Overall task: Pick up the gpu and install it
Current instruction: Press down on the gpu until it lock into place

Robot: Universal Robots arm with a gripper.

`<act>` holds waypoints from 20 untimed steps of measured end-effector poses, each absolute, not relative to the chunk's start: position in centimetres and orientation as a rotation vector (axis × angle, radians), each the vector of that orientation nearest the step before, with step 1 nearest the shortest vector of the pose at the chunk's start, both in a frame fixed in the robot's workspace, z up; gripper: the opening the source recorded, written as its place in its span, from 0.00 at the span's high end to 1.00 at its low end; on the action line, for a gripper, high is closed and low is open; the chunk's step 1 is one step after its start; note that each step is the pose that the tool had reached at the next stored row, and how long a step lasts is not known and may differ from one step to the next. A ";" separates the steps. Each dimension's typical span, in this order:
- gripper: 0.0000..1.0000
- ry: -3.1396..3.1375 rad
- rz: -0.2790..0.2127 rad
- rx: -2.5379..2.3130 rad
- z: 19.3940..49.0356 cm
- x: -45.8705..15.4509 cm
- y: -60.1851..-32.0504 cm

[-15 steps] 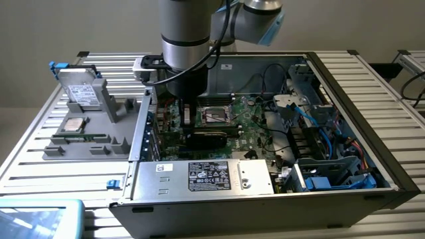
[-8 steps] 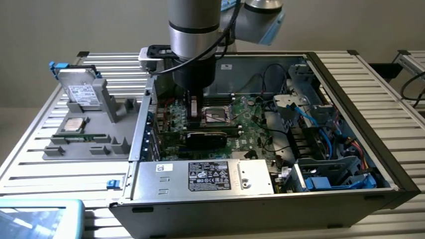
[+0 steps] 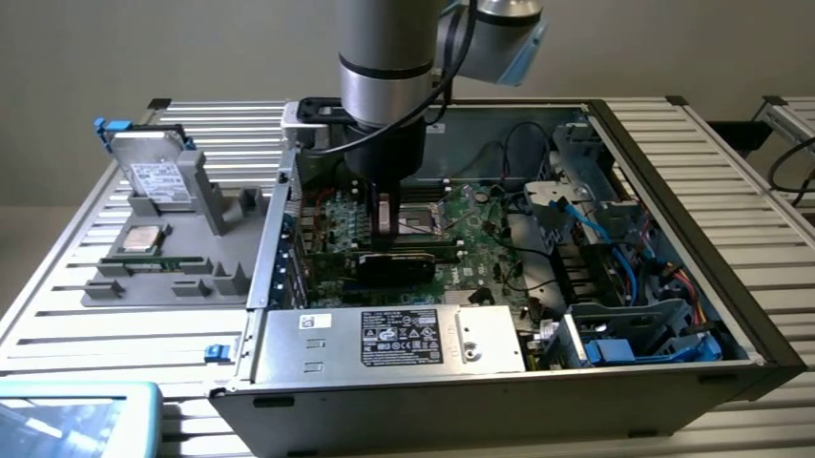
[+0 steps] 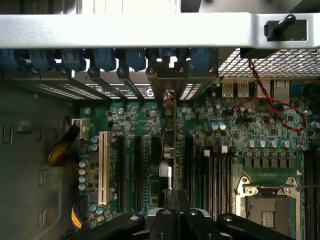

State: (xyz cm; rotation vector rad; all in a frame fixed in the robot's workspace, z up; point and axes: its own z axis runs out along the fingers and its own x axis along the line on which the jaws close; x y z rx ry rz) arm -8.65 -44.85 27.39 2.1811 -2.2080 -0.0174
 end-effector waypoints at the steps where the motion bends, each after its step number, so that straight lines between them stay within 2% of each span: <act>1: 0.88 -2.209 -0.019 2.182 27.2 -8.7 -44.9; 9: 0.88 -2.219 -0.045 2.193 26.3 -8.7 -44.9; 20: 0.88 -2.218 -0.050 2.192 30.5 -9.4 -44.9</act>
